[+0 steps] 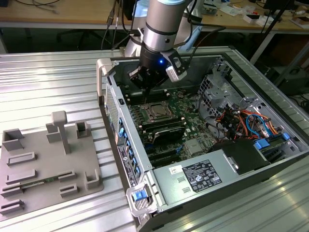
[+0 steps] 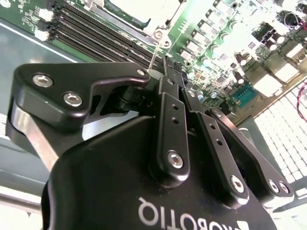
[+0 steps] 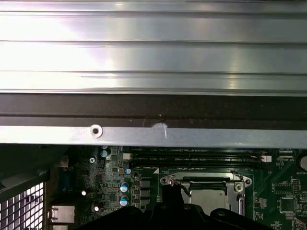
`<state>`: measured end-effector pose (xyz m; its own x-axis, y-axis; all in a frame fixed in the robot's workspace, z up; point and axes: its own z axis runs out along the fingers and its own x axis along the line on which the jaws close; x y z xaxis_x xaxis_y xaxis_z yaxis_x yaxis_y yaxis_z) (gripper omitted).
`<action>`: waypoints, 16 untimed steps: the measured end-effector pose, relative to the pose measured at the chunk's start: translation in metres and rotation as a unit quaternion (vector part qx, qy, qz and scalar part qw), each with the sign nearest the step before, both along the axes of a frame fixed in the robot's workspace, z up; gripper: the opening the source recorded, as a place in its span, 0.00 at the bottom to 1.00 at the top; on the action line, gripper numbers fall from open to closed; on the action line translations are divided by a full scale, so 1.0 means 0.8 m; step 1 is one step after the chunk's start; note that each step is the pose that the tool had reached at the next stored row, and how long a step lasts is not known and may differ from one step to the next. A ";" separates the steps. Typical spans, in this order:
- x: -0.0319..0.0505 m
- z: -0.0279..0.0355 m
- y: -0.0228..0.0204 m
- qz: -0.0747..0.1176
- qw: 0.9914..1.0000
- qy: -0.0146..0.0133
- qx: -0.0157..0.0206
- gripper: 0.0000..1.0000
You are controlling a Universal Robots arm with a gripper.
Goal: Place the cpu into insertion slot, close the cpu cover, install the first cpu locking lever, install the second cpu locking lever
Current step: 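Install the first cpu locking lever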
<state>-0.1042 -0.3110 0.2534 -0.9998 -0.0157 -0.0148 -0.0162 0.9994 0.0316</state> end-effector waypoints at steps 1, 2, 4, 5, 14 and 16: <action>0.001 -0.0004 0.0001 0.000 1.000 0.000 0.000 0.11; 0.002 -0.0008 0.0001 0.000 1.000 0.000 0.000 0.11; 0.005 -0.0020 0.0004 0.000 1.000 0.000 0.000 0.11; 0.006 -0.0026 0.0006 0.000 1.000 0.000 0.000 0.11; 0.012 -0.0109 0.0018 0.003 1.000 0.000 0.000 0.11; 0.013 -0.0132 0.0024 0.007 1.000 0.000 0.000 0.11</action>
